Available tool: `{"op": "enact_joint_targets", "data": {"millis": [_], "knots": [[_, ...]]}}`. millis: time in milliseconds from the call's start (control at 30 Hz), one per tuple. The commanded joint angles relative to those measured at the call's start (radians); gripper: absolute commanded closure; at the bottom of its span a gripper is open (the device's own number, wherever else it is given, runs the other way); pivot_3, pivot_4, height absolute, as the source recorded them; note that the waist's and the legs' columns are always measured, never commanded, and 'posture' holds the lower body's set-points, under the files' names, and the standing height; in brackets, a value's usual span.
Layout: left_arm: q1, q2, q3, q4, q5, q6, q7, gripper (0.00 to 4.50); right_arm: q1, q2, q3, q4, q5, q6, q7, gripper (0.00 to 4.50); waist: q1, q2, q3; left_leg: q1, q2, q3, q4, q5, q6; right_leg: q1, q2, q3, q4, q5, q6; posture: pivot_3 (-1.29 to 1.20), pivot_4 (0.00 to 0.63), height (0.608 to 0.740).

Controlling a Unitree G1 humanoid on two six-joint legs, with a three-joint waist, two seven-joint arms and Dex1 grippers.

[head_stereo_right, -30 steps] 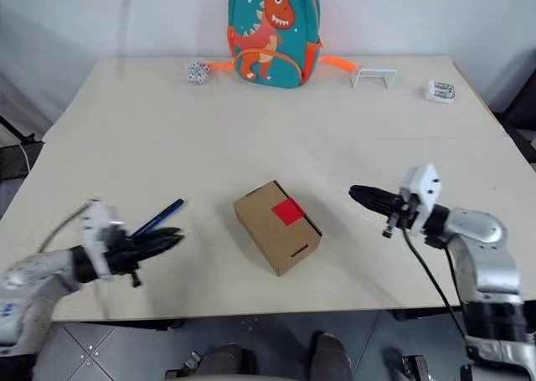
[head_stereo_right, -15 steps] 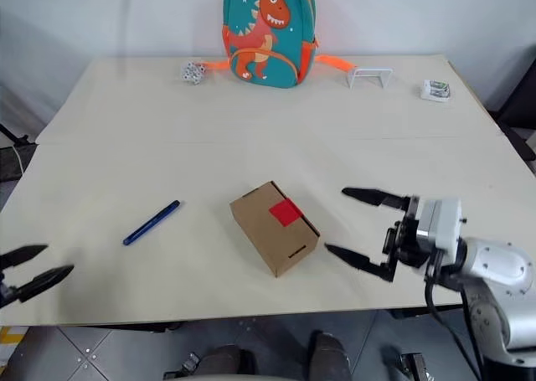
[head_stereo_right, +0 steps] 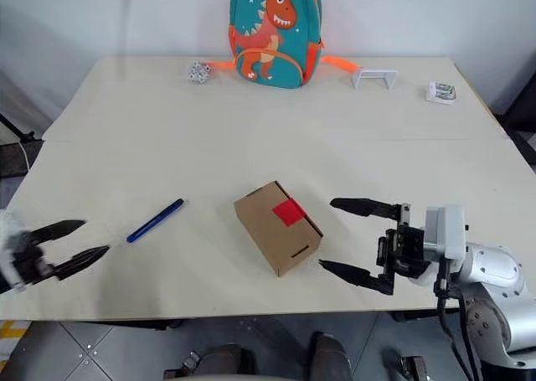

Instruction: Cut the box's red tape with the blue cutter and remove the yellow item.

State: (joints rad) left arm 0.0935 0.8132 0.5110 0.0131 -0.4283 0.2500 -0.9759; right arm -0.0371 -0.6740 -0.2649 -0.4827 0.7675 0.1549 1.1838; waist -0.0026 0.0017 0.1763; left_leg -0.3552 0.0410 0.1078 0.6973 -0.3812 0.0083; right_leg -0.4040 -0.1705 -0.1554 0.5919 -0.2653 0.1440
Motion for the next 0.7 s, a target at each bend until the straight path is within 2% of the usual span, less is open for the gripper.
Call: {"op": "enact_joint_targets", "data": {"millis": [33, 267, 533, 567, 700], "knots": [[-0.027, -0.006, -0.087, 0.010, 0.089, -0.055, 0.048, 0.00, -0.016, 0.001, 0.011, -0.006, 0.000, -0.007, -0.006, 0.06, -0.001, 0.000, 0.000, 0.000, 0.000, 0.003, 0.000, 0.000, 0.000, 0.000, 0.000, 0.000, 0.000, 0.000, 0.000, 0.00, 0.150, 0.740], [-0.129, -0.065, -0.181, 0.077, 0.132, -0.014, 0.151, 0.00, -0.027, 0.000, 0.030, -0.011, -0.014, -0.010, -0.024, 0.06, 0.001, 0.000, 0.000, -0.001, 0.003, 0.011, 0.000, 0.000, -0.001, -0.004, 0.003, 0.001, 0.001, 0.000, -0.001, 0.00, 0.150, 0.740], [-0.135, -0.074, -0.217, 0.082, 0.151, 0.041, 0.194, 0.00, -0.009, 0.002, 0.038, -0.037, -0.020, -0.011, -0.058, 0.06, 0.005, 0.002, -0.002, 0.001, 0.003, 0.012, 0.002, 0.000, -0.001, -0.003, 0.003, 0.002, 0.002, 0.001, -0.002, 0.00, 0.150, 0.740], [-0.134, -0.072, -0.218, 0.081, 0.153, 0.046, 0.198, 0.38, -0.007, 0.001, 0.038, -0.037, -0.020, -0.011, -0.060, 0.00, 0.005, 0.003, -0.002, 0.001, 0.003, 0.012, 0.002, 0.000, -0.001, -0.003, 0.003, 0.003, 0.002, 0.001, -0.002, 0.00, 0.150, 0.740], [-0.113, -0.061, -0.230, 0.075, 0.165, 0.065, 0.205, 1.44, 0.001, -0.001, 0.034, -0.035, -0.022, -0.016, -0.064, 0.00, 0.005, 0.005, -0.003, 0.002, 0.004, 0.013, 0.002, 0.000, -0.001, -0.003, 0.003, 0.003, 0.003, 0.001, -0.002, 0.00, 0.150, 0.740]]}}
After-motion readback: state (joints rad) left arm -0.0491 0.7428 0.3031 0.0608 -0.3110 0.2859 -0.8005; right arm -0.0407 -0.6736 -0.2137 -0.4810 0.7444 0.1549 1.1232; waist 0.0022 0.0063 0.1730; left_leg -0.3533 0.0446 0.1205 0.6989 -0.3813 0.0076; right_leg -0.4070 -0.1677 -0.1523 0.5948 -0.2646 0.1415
